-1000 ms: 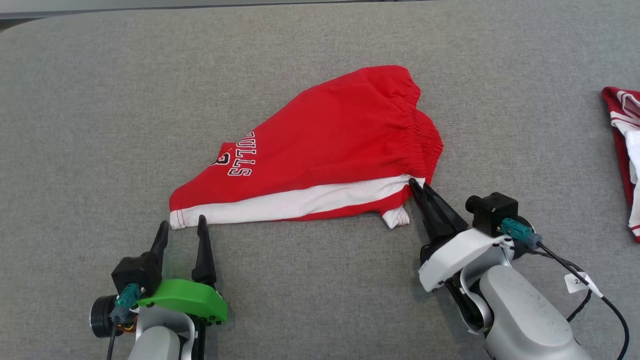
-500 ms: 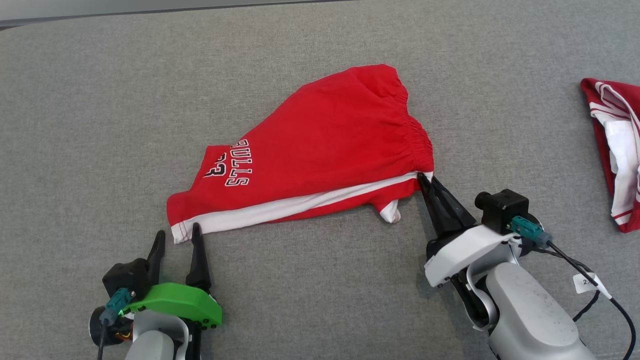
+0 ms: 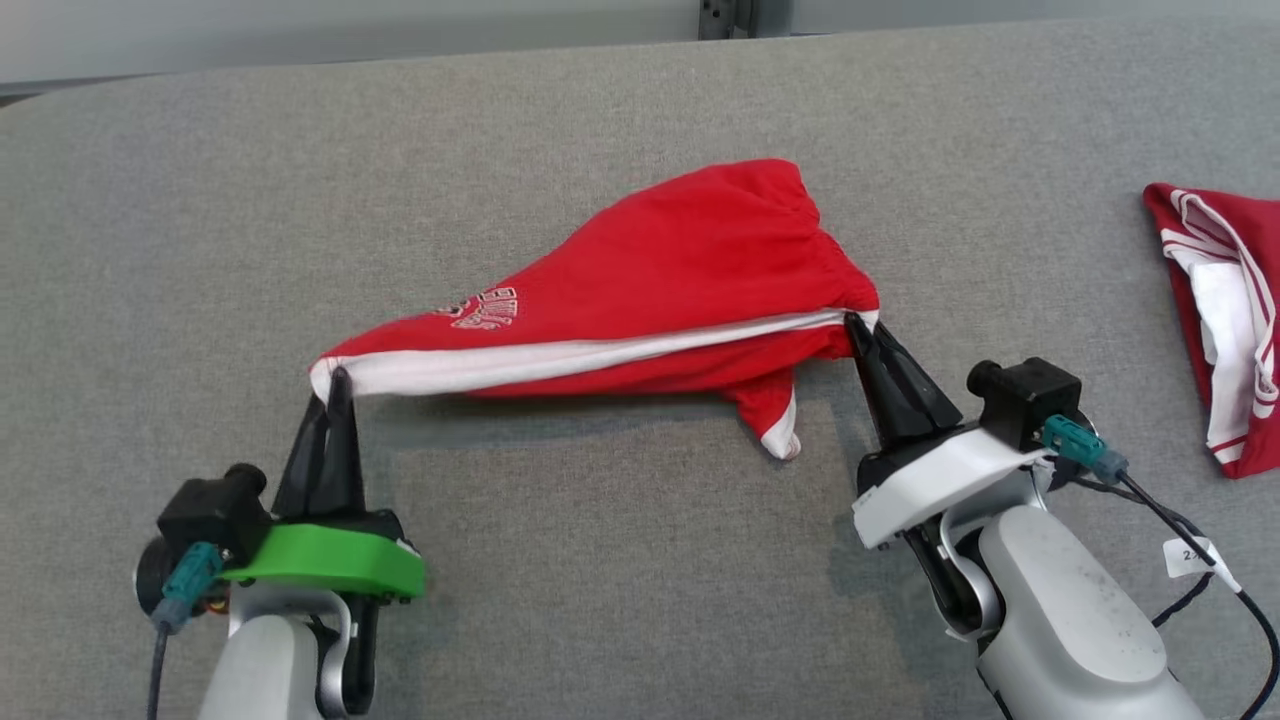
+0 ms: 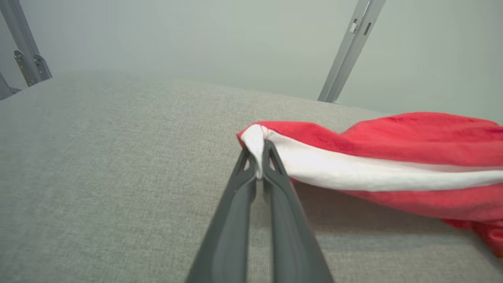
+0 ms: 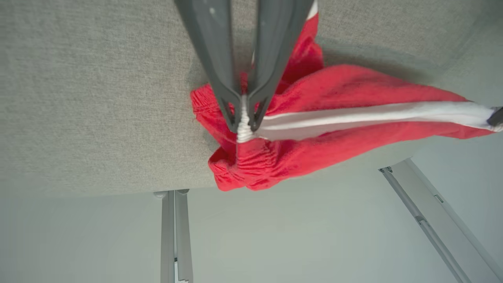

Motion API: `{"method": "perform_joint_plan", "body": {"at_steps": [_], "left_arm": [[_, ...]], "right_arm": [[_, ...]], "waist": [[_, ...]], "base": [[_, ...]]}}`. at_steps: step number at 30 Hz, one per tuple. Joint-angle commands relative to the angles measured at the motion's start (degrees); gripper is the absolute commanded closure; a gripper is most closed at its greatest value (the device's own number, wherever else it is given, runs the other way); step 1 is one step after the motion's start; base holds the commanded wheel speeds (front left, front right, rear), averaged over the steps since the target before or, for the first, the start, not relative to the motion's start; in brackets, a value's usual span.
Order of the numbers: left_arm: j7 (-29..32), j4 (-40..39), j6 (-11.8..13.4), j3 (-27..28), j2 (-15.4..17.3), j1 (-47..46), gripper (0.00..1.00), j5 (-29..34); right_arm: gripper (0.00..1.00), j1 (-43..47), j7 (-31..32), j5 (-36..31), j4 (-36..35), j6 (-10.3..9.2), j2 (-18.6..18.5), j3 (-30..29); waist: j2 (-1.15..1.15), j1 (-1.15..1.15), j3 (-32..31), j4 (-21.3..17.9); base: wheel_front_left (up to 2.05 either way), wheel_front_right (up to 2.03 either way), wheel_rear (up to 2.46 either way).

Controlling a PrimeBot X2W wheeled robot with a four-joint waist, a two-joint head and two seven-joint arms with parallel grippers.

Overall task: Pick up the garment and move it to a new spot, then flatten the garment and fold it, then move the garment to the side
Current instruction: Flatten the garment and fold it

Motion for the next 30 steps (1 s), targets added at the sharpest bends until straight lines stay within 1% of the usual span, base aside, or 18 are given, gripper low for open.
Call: {"method": "perform_joint_plan", "body": {"at_steps": [1,5,8,13,17,23,27,30], "left_arm": [[0.0,-1.9,-0.4,1.1,0.3,-1.3,1.00,1.2],[0.0,-5.7,-1.6,3.2,0.2,-3.1,1.00,4.6],[0.0,-7.2,-2.4,4.5,1.0,-5.5,1.00,6.7],[0.0,-9.3,-3.2,5.5,3.9,-10.3,1.00,9.2],[0.0,-10.6,-3.5,5.7,6.5,-14.4,1.00,9.9],[0.0,-8.2,-3.6,4.2,9.3,-20.9,1.00,10.7],[0.0,-4.4,-3.6,2.7,10.0,-26.6,1.00,11.5],[0.0,-1.4,-3.2,1.7,9.9,-33.0,1.00,12.7]], "right_arm": [[1.00,-0.9,-0.2,0.1,-1.0,-0.07,-0.4,0.0],[1.00,-3.2,-0.2,0.4,-3.1,-0.07,-1.0,0.6],[1.00,-5.6,-0.2,0.8,-4.7,-0.07,-1.8,1.4],[1.00,-10.6,-0.2,2.1,-7.9,-0.07,-3.5,2.5],[1.00,-14.4,-0.2,3.0,-9.9,-0.07,-4.8,3.0],[1.00,-21.1,-0.2,2.8,-8.8,-0.07,-6.8,3.9],[1.00,-26.7,-0.2,2.4,-5.7,-0.07,-7.3,3.4],[1.00,-32.3,-0.2,1.3,-2.5,-0.07,-7.6,2.3]], "waist": [[0.00,0.00,-2.6,-0.4],[0.00,0.00,-5.7,-1.4],[0.00,0.00,-7.7,-2.2],[0.00,0.00,-9.8,-3.4],[0.00,0.00,-9.8,-3.9],[0.00,0.00,-5.7,-4.2],[0.00,0.00,-0.6,-4.0],[0.00,0.00,4.4,-3.6]], "base": [[0.00,0.00,0.00],[0.00,0.00,0.00],[0.00,0.00,0.00],[0.00,0.00,0.00],[0.00,0.00,0.00],[0.00,0.00,0.00],[0.00,0.00,0.00],[0.00,0.00,0.00]]}}
